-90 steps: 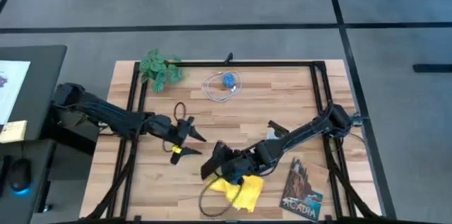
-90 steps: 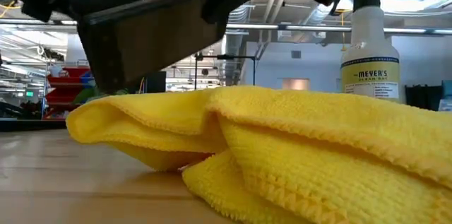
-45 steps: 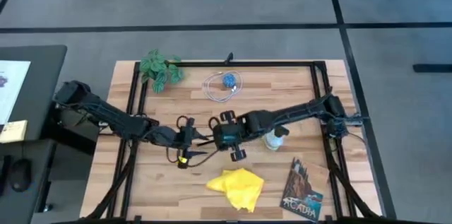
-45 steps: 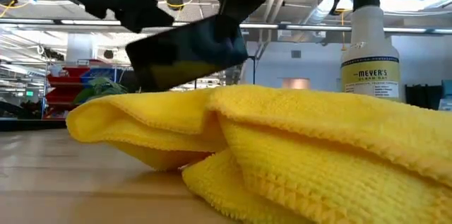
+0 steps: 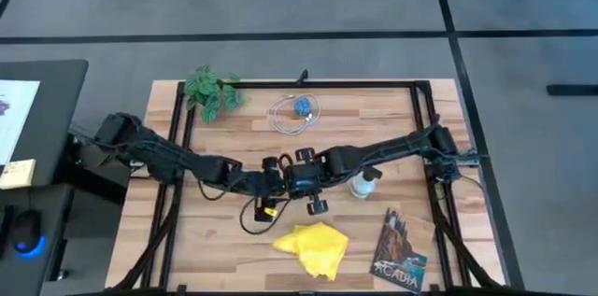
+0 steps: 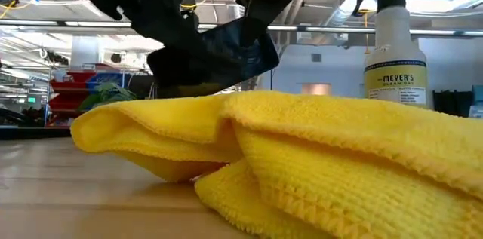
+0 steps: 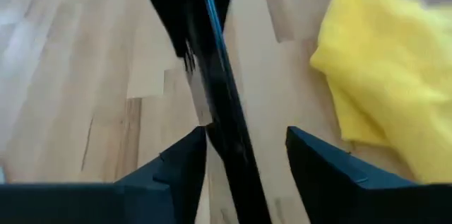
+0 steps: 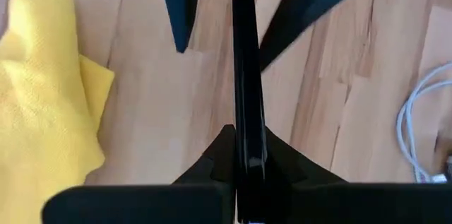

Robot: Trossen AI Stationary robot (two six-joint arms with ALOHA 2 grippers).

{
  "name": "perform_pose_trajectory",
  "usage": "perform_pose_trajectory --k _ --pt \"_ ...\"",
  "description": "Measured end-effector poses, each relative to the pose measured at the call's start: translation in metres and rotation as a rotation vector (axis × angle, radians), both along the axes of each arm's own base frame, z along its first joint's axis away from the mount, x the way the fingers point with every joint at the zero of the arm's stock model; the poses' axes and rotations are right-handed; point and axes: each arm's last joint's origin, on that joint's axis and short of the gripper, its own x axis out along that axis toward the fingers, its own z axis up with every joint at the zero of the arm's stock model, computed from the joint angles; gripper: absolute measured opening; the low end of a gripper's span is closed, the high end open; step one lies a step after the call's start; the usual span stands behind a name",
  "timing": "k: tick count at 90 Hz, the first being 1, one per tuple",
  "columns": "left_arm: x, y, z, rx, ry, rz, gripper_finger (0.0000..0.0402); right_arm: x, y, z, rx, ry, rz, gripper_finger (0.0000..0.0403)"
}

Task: Apply microfiber cloth
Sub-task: Wipe the back of the cellphone using a microfiber cloth

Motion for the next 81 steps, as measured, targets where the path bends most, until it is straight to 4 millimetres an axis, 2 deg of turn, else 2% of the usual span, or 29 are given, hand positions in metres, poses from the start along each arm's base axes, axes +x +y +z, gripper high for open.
perform_pose_trajectory --k 12,18,22,37,48,56,70,81 --pt "0.006 -0.002 -0.002 0.025 0.059 0.003 0.008 -0.001 0.005 0.0 0.004 -0.005 0.005 0.0019" --pt "0.006 -0.001 -0.006 0.022 0.074 0.031 0.0032 0.0 0.008 0.0 0.008 -0.01 0.004 0.003" --pt "0.005 -0.001 -0.008 0.008 0.079 0.051 0.0015 0.0 0.011 -0.001 0.007 -0.012 0.013 0.0041" --pt "-0.015 -0.005 -0.023 -0.039 0.138 0.102 0.0006 -0.004 0.02 0.0 0.014 -0.007 0.009 0.0109" --pt "-0.033 -0.005 -0.025 -0.173 0.026 0.176 0.0004 -0.011 0.024 -0.002 0.014 0.052 -0.034 0.0168" --pt "-0.05 -0.002 -0.037 -0.306 -0.062 0.232 0.0003 -0.014 0.028 -0.005 0.0 0.049 -0.078 0.0198" --pt "-0.083 0.001 -0.04 -0.558 -0.353 0.222 0.0002 -0.019 0.048 -0.029 -0.071 -0.001 -0.134 0.0212" --pt "-0.109 0.002 -0.04 -0.65 -0.569 0.16 0.0002 -0.013 0.065 -0.045 0.005 -0.154 -0.175 0.0208"
